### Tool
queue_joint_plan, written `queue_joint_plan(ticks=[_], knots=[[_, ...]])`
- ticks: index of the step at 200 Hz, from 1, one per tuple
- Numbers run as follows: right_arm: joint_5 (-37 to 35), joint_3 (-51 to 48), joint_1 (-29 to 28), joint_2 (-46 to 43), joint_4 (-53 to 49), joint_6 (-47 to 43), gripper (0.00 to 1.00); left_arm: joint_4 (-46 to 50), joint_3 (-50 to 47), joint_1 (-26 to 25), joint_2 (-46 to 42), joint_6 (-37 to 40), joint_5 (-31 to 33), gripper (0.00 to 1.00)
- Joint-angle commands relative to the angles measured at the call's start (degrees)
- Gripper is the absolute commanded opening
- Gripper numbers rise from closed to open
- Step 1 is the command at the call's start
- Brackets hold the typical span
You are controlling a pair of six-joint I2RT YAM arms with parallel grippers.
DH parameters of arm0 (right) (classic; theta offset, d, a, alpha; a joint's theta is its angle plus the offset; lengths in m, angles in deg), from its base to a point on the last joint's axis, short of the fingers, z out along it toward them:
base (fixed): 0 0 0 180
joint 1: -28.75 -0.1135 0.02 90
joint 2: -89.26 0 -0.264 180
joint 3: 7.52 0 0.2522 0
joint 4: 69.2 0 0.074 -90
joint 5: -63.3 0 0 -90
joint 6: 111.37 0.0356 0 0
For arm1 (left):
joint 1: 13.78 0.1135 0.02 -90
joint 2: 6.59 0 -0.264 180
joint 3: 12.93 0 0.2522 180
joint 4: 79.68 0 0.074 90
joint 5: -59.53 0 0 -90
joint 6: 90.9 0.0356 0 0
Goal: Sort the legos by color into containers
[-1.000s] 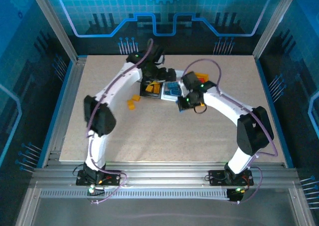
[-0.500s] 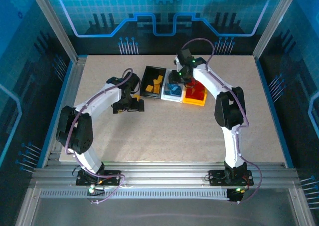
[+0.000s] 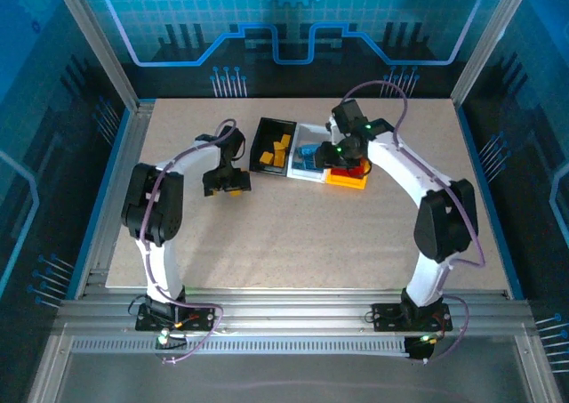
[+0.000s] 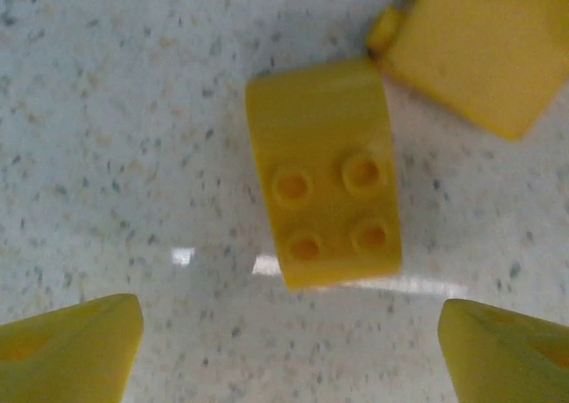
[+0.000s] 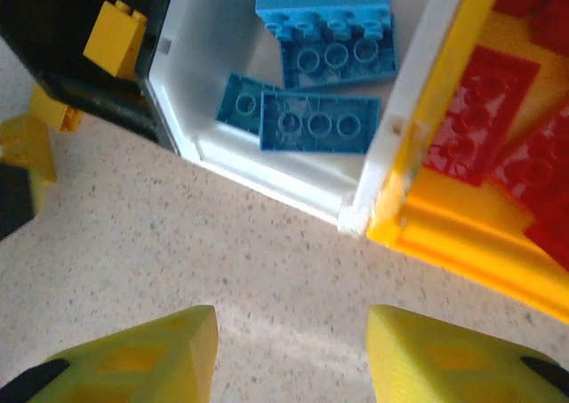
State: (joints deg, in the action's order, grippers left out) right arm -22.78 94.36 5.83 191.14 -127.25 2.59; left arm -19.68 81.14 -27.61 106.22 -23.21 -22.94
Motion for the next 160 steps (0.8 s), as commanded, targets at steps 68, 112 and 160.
queue_joint_plan(ticks=[68, 112, 160], knots=[[-0.8, -7.6, -0.8, -9.4, 0.1, 1.7, 0.47, 0.1, 5.8, 1.9, 5.4, 1.6, -3.2, 0.4], [-0.2, -8.7, -1.2, -9.9, 1.4, 2.4, 0.47, 2.4, 1.2, 1.9, -3.6, 0.8, -5.9, 0.29], [1.8, -14.2, -1.4, -12.4, 3.6, 4.5, 0.47, 4.3, 11.8, 1.9, -8.2, -1.8, -17.0, 0.3]])
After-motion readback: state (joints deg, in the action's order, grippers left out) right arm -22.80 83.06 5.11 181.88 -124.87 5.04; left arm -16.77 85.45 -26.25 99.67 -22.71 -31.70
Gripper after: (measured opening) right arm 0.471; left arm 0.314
